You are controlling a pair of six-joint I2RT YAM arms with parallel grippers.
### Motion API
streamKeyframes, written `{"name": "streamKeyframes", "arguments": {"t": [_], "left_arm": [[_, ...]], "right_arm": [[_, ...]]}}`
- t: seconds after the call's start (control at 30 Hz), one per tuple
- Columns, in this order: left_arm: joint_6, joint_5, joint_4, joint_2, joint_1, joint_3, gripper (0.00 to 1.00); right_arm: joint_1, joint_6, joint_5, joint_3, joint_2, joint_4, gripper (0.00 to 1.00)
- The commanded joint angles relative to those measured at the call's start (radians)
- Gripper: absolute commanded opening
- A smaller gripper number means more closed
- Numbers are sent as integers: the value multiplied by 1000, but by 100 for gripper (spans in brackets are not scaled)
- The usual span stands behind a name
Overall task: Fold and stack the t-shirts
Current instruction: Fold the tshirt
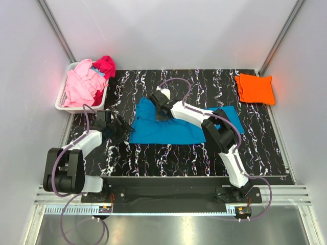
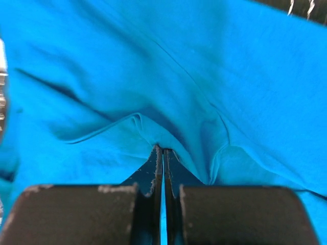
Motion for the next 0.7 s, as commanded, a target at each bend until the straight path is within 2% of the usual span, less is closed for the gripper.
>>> {"name": "streamKeyframes", "arguments": {"t": [0.0, 0.3, 0.67], "left_arm": [[8, -19, 17, 4, 6, 1, 75], [14, -16, 17, 6, 6, -1, 75], [18, -20, 8, -13, 6, -8, 75]], "right_arm": [[6, -38, -5, 8, -110, 59, 0], [6, -30, 72, 5, -109, 62, 0], [4, 152, 236, 31, -24, -29, 0]]}}
